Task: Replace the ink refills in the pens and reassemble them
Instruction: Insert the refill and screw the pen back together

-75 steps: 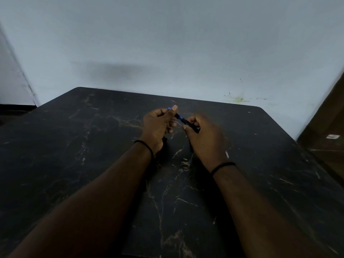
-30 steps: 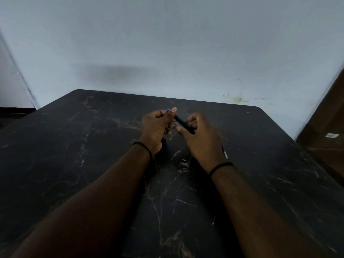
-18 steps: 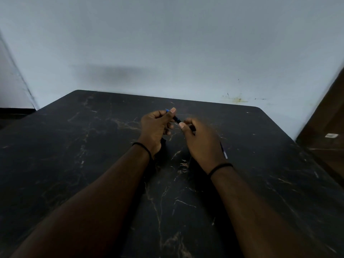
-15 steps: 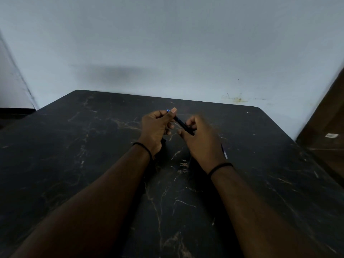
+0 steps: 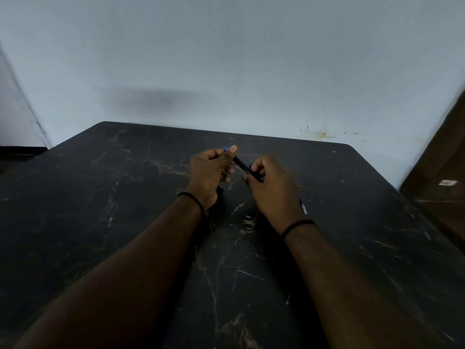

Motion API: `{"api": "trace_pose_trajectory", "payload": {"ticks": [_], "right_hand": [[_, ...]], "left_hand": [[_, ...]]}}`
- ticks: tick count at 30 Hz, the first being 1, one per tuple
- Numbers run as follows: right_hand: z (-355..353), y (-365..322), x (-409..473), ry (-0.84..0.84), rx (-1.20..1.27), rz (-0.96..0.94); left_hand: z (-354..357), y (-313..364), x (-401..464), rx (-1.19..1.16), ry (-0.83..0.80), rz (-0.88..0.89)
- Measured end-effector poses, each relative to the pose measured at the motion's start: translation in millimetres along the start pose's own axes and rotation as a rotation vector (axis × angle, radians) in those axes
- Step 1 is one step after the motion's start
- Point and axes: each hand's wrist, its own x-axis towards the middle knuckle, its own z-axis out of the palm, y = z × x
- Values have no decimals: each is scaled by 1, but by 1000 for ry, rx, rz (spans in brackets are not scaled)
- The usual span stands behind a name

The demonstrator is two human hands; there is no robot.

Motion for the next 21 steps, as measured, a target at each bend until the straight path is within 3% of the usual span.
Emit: {"api": "trace_pose_trajectory", "payload": {"ticks": [7, 11, 21], "right_hand": [[-4, -7, 1, -94, -104, -10], [-4, -8, -1, -64, 28, 31], [-6, -14, -3, -49, -45, 49]], "left_hand": [[-3, -2, 4, 13, 2, -8], [-2, -4, 4, 7, -8, 3], [-1, -5, 6, -21, -9, -14]]}}
